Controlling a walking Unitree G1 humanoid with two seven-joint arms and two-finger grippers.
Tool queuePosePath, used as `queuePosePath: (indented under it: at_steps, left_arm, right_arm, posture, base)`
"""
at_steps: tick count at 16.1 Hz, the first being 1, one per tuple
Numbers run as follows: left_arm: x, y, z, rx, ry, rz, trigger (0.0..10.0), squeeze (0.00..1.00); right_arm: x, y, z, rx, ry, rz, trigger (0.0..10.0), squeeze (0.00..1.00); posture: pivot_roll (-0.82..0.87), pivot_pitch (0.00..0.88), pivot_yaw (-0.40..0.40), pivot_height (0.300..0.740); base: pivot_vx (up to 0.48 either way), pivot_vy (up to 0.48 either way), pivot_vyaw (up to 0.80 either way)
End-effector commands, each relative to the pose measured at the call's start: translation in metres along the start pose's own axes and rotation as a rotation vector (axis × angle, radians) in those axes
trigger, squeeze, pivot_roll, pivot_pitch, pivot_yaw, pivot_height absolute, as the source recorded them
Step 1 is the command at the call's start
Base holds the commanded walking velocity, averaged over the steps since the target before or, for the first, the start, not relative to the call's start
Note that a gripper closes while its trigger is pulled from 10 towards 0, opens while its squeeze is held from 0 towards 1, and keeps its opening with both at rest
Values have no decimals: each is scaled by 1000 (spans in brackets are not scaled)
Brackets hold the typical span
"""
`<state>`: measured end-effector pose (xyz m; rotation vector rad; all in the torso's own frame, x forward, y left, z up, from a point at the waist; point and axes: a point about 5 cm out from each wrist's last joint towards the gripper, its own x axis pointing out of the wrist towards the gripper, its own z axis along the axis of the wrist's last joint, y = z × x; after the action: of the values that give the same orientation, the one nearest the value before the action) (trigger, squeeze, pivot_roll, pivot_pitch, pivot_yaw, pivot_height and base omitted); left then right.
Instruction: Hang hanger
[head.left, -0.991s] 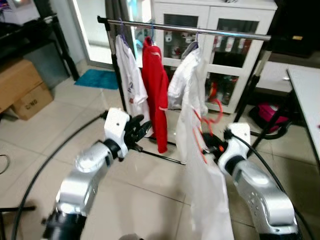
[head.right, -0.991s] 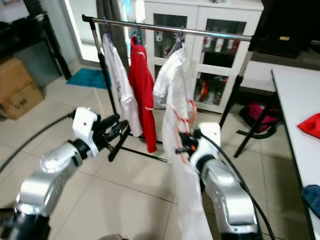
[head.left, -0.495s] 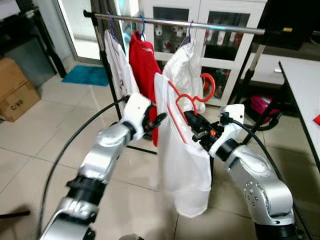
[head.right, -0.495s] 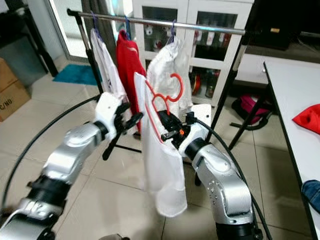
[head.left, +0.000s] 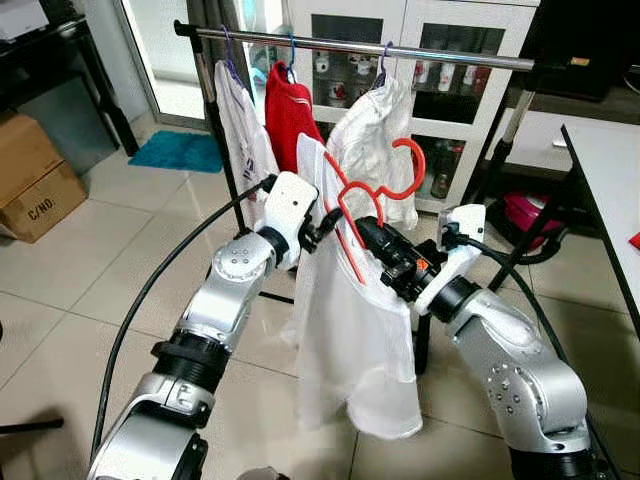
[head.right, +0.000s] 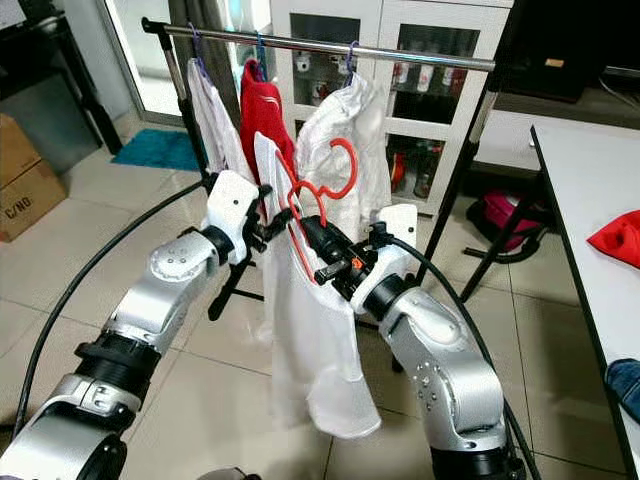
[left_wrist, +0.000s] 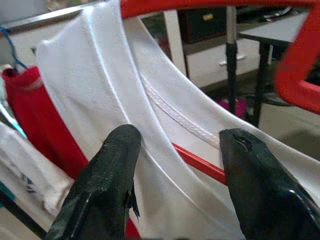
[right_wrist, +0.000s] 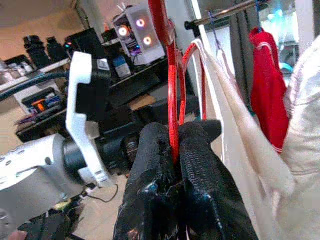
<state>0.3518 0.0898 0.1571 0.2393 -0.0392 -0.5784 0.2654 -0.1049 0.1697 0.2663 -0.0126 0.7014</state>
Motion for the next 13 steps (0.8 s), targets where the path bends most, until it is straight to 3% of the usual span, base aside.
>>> queuePosePath:
  at_steps: [1,2,3,4,13]
  left_arm:
    - [1,8,3,14,-9,43,4824,0]
    - [1,10,3,14,-12,49,3333,0]
    - [2,10,3,15,-14,52,2745,0]
    - [2,12,3,18,-15,58,0,0]
    - [5,18,6,6,-48,101,0,0]
  right_arm:
    - [0,6,15,-22,-82,50,10000,0]
    - [-1,6,15,-22,-81,52,10000,0]
    - [-1,6,15,-20,-83,55,10000,0]
    - [-1,7,15,-19,-87,60,10000,0]
    - [-2,6,17,-15,-106,64,10000,0]
  posture:
    - [1,0,51,740]
    - [1,0,51,740]
    - [2,0,51,740]
    - [3,0,53,740]
    - [3,0,59,740]
  base:
    - [0,0,0]
    - [0,0,0]
    - [0,0,0]
    - [0,0,0]
    - [0,0,0]
